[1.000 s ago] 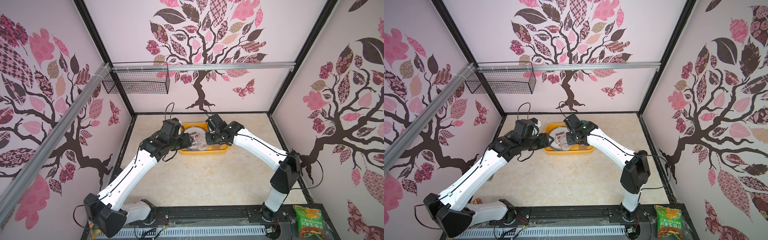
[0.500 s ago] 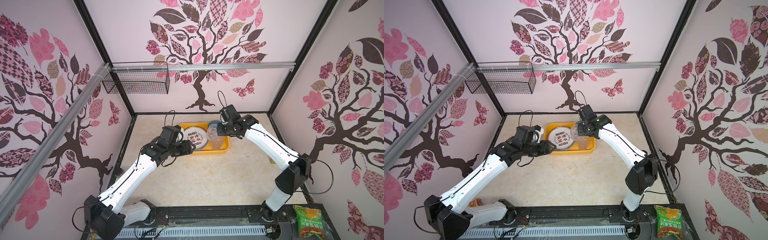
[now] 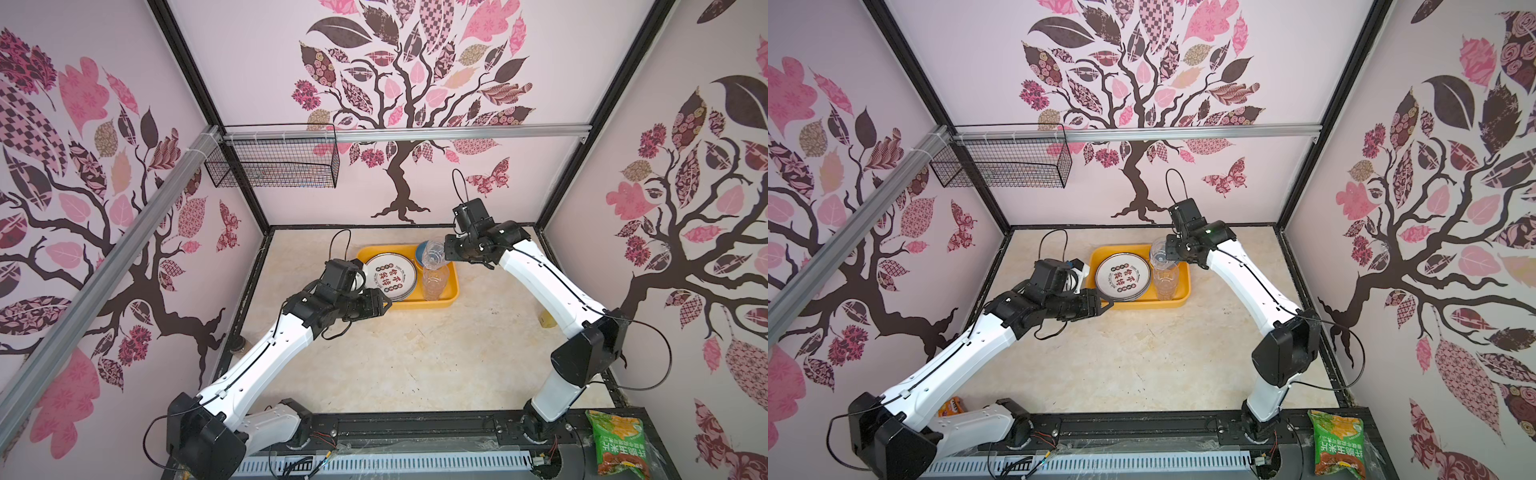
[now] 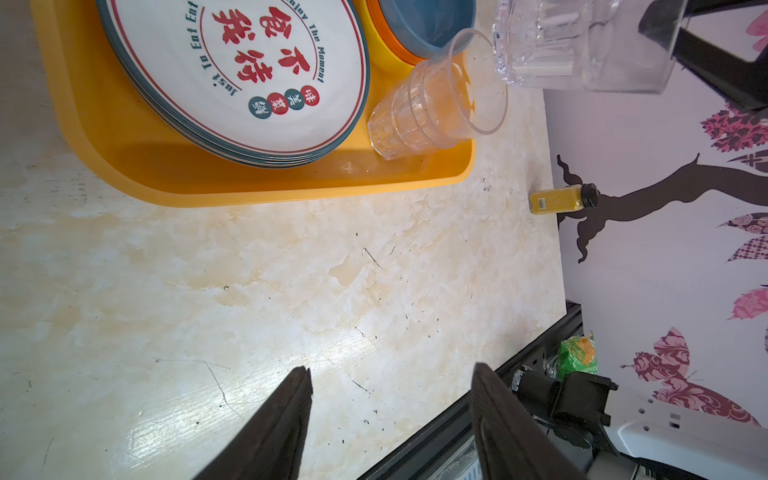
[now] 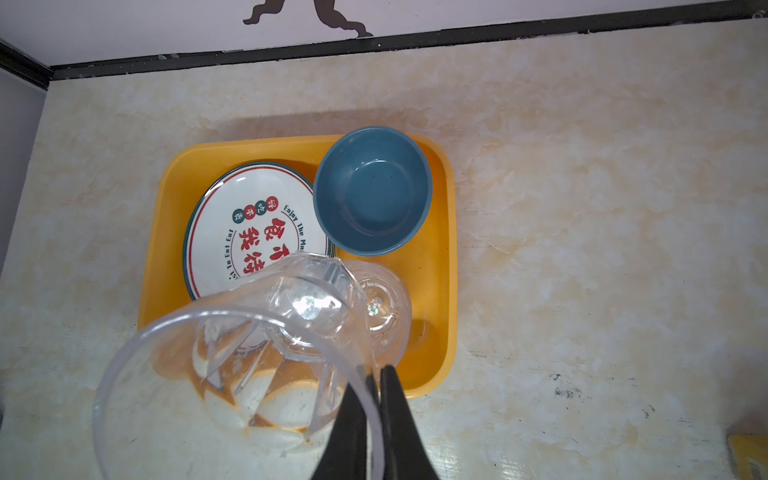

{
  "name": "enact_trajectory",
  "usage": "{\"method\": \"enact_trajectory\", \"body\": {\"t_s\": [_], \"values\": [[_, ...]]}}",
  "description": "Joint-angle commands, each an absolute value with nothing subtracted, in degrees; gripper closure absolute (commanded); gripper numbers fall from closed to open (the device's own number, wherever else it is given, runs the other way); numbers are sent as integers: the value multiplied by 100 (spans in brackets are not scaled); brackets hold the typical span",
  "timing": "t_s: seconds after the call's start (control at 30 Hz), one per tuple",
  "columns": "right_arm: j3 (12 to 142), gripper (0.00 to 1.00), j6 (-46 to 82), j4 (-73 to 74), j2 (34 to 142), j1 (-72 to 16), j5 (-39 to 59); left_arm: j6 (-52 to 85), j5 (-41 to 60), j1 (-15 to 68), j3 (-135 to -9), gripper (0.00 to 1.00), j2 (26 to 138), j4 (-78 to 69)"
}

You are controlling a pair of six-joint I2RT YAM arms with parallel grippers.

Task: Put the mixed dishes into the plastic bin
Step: 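Lower the held cup into the bin beside the bowls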

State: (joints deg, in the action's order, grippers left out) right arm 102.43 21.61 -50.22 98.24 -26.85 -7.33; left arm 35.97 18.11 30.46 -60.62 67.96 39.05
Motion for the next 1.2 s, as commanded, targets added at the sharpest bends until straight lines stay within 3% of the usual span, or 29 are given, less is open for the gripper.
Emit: {"method": "enact_trajectory", "body": {"t_s": [0.0,1.17], "values": [[10483,96,2127,-5029,9982,-2619,-704,3529,1846,3023,-5904,36,6706,3804],[9844,95,2128,-4840,10379,-2492,-633,3608,1898,2756,-5656,38,6614,3803]]}}
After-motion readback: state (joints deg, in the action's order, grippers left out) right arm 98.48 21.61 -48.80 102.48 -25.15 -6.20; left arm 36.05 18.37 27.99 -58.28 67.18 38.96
